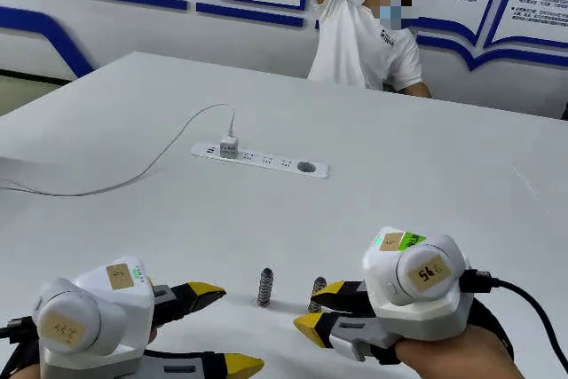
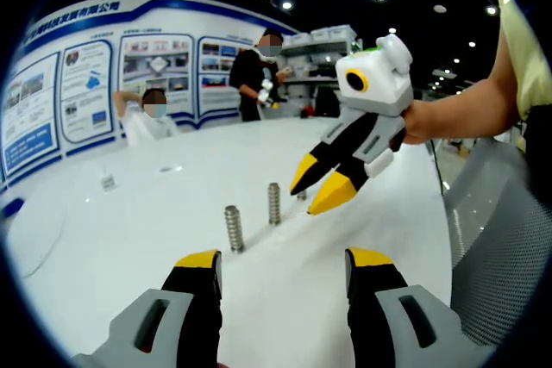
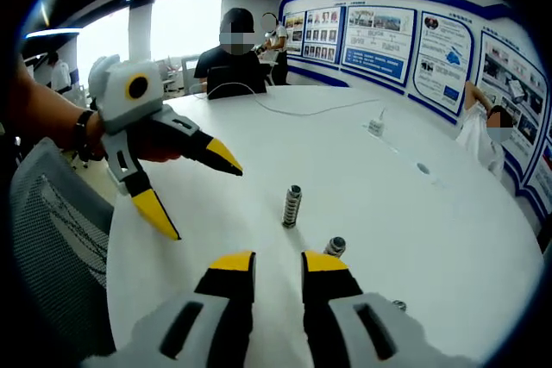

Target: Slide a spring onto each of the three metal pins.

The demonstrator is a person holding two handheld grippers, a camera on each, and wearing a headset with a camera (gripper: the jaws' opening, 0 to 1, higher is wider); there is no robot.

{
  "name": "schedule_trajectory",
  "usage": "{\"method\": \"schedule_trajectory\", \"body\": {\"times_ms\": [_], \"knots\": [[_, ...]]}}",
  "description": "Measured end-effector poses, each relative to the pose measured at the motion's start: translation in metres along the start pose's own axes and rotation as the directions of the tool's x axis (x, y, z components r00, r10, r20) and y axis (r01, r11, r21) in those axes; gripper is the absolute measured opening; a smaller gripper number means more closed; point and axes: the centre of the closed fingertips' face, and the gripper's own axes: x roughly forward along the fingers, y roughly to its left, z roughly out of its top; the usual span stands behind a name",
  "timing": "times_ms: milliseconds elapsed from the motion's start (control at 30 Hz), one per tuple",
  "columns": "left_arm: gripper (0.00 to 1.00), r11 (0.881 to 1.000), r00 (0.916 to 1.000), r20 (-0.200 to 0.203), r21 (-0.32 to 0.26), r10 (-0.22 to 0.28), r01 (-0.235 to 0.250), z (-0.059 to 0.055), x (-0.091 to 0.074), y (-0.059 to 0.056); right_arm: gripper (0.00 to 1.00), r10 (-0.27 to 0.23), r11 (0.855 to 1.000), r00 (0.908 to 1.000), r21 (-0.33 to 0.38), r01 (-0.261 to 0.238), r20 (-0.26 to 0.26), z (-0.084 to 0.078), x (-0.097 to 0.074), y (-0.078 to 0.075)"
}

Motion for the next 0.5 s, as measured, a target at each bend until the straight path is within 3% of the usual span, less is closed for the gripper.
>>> {"method": "schedule_trajectory", "body": {"times_ms": [500], "knots": [[0.6, 1.0, 1.0, 0.001, -0.001, 0.006, -0.006, 0.003, -0.003, 0.001, 0.23, -0.038, 0.999, 0.9993, 0.022, 0.038, 0.0, -0.015, -0.023, -0.008]]}}
